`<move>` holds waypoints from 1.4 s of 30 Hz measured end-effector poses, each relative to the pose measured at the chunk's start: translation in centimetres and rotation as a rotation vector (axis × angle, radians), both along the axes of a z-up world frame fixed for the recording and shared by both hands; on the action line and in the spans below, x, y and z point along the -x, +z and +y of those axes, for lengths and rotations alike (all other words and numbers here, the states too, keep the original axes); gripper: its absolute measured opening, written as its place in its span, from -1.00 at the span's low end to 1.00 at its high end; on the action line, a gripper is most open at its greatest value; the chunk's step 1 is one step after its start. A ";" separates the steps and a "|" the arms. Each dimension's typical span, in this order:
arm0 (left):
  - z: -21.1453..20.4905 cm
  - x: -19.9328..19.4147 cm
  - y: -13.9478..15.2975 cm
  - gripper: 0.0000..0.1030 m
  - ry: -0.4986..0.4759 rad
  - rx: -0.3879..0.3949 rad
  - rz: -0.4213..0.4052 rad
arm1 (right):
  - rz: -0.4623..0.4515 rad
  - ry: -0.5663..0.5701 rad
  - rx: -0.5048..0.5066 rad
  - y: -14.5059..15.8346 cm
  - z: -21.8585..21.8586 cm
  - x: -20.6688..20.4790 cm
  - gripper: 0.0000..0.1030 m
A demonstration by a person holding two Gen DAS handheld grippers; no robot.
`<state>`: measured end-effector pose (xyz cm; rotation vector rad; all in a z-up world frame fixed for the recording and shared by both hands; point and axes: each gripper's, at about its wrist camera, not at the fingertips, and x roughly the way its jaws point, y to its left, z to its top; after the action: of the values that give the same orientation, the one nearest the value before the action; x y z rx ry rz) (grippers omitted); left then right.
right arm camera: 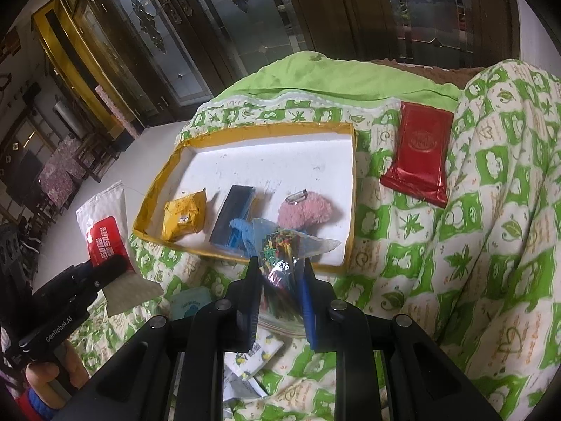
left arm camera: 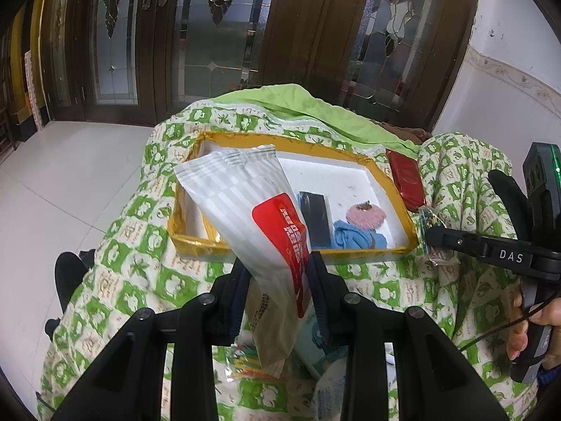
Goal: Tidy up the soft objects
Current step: 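Lift and carry white packet with left tool and sticks bag with right tool toward tray, then lower white packet with left tool while right tool lowers sticks bag into tray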
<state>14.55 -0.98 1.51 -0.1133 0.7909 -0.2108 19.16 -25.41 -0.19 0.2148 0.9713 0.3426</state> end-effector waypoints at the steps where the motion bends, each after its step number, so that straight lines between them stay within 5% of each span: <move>1: 0.2 -0.4 0.1 -0.37 0.003 0.001 0.000 | 0.000 -0.002 0.001 0.1 0.0 -0.2 -0.57; 15: 5.1 -5.8 2.5 -0.36 0.082 -0.064 -0.030 | -0.006 -0.064 -0.040 1.1 -1.3 -5.3 -0.57; 26: 4.8 -11.4 -0.1 -0.36 0.075 0.148 0.073 | 0.033 -0.058 -0.028 -1.1 -0.2 -8.4 -0.57; 42: 3.7 -16.5 -3.5 -0.35 0.054 0.207 0.161 | 0.075 -0.049 0.101 -3.4 1.0 -12.4 -0.57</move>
<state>31.02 2.72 -1.95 -0.3498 0.9237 -0.2344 31.61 -24.45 -3.57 0.1601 1.0530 0.2406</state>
